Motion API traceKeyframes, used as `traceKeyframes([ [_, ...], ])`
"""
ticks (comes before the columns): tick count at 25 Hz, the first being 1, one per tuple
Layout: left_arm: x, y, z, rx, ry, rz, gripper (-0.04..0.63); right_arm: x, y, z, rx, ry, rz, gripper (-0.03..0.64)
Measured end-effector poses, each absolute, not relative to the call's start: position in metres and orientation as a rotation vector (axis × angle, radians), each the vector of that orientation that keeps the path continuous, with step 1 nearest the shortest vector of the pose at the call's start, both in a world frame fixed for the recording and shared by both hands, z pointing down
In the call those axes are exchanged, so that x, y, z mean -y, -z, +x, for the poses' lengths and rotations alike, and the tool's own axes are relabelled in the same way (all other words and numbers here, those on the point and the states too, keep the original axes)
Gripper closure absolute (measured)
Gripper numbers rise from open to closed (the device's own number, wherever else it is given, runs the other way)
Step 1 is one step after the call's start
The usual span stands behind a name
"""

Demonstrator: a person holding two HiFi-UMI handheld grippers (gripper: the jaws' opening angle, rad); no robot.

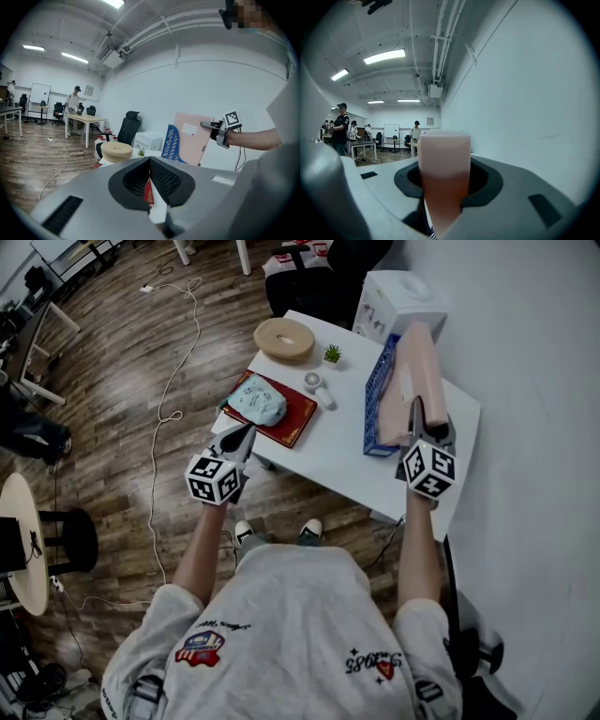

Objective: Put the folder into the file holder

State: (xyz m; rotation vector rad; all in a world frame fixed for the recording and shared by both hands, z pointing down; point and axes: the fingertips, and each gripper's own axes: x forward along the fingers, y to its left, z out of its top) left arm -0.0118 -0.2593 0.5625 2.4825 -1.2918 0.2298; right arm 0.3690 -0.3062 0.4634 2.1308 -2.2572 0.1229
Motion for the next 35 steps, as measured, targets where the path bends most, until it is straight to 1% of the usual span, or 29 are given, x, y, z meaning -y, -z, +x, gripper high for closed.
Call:
traceKeyframes([
  [7,0.259,-0.568,-0.022,1.310,-0.225,2.454,0.589,0.314,-0.483,0.362,2.171,-0.074,2.098,0.446],
  [16,0.260,-0.573,-0.027,1.317,-0.225,2.429,0.589,0.318,-0.524,0.369,2.086,-0.153,2.075,0.440],
  [25,0.262,-0.580,-0.016,1.283,-0.230,2.430,0.590,0.316,-0.543,0.381,2.056,-0.210,2.045,0.411],
  [30,0.259,-0.583,-0.001,1.242,-0.235,2.443,0.589,0.301,-0.583,0.383,2.019,-0.394,1.983,0.383],
  [35,0.260,-0.586,0.003,1.220,-0.248,2.445,0.589,0.276,-0.631,0.383,1.975,-0.560,1.957,0.380],
])
